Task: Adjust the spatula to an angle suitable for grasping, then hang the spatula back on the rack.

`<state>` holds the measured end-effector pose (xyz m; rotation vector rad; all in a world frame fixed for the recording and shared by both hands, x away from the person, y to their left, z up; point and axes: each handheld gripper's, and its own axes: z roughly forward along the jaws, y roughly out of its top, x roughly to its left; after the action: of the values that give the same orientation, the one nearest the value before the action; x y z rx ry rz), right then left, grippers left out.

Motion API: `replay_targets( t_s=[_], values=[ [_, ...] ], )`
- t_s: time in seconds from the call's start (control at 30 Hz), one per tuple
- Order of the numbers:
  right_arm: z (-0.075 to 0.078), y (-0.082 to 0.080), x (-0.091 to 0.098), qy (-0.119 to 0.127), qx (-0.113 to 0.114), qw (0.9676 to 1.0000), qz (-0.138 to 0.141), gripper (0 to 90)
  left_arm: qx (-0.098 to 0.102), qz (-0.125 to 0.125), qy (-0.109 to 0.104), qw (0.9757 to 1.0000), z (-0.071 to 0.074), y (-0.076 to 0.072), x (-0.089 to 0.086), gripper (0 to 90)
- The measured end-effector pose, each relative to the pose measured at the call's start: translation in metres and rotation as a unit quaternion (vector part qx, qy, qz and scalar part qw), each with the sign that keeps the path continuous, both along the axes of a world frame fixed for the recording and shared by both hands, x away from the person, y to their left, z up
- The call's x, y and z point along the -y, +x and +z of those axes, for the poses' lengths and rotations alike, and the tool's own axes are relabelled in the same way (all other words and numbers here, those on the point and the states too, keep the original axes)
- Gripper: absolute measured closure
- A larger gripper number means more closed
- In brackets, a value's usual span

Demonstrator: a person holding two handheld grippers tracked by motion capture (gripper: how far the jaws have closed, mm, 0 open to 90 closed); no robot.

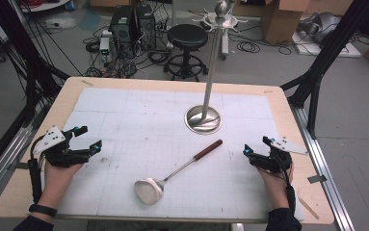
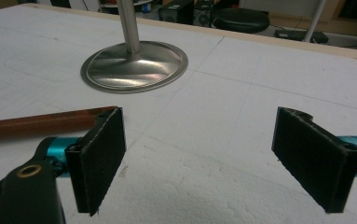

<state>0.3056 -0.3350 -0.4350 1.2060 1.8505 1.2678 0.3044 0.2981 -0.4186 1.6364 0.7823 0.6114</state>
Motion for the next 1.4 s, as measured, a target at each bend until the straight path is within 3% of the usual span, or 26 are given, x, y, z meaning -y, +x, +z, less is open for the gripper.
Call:
replay_targets(
  t_s=[0.47,1.1,1.4],
  values=[
    [0.000,-0.001,-0.001,0.001,0.000,1.0000,-0.003,16.8,0.007,-0.003,0.007,0.9999,0.000,0.000,0.002,18.4],
    [0.001,0.000,0.000,0.003,0.002,1.0000,0.005,15.6,-0.001,-0.001,0.010,0.9999,0.004,0.001,0.000,18.0],
    [0.000,0.000,-0.003,-0.003,-0.004,0.9998,0.021,15.0,0.000,-0.019,0.008,0.9998,0.019,-0.001,0.009,16.6]
  ],
)
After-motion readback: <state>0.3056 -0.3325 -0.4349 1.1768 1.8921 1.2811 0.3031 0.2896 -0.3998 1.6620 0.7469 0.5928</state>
